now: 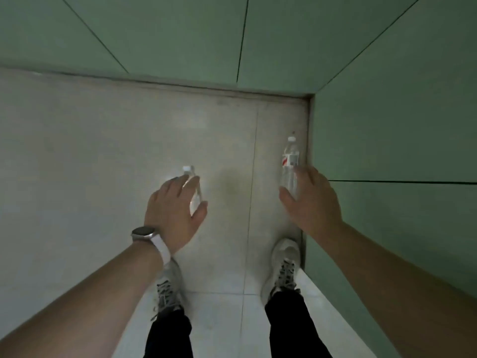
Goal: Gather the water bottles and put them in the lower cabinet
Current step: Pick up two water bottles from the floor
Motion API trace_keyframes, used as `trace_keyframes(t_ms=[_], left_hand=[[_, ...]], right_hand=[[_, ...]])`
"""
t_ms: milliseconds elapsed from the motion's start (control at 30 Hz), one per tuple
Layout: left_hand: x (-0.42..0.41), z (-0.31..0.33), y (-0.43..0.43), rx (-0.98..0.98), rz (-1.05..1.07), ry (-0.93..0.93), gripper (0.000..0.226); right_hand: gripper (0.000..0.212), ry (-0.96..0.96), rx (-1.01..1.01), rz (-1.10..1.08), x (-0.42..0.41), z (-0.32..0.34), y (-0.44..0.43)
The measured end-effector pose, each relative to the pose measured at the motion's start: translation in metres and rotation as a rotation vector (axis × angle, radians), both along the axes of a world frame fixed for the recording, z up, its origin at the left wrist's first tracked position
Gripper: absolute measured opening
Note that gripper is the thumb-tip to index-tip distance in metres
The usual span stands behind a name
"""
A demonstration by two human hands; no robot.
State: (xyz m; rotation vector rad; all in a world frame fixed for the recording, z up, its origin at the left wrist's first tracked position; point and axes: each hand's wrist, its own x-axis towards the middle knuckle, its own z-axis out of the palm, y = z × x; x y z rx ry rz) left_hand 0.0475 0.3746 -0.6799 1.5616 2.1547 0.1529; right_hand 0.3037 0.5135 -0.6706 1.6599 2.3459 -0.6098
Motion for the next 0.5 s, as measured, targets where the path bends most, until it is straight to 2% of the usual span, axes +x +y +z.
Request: trace_keyframes(t_ms=[200, 333, 500], left_hand=[[-0.002, -0.147, -0.023, -0.127, 0.147, -0.055, 0.069], [-0.005, -0.22, -0.029, -0.203, 0.374, -0.129, 0.07], [0.0, -0.281, -0.035, -0.29, 0.497, -0.198, 0.079]], right_hand=[[0.064, -0.059, -0.016, -0.077, 0.027, -0.141, -0.001], [0.07, -0.078, -0.018, -0.129, 0.045, -0.217, 0.01], [0.083, -0.078, 0.0, -0.244, 0.051, -0.291, 0.032]])
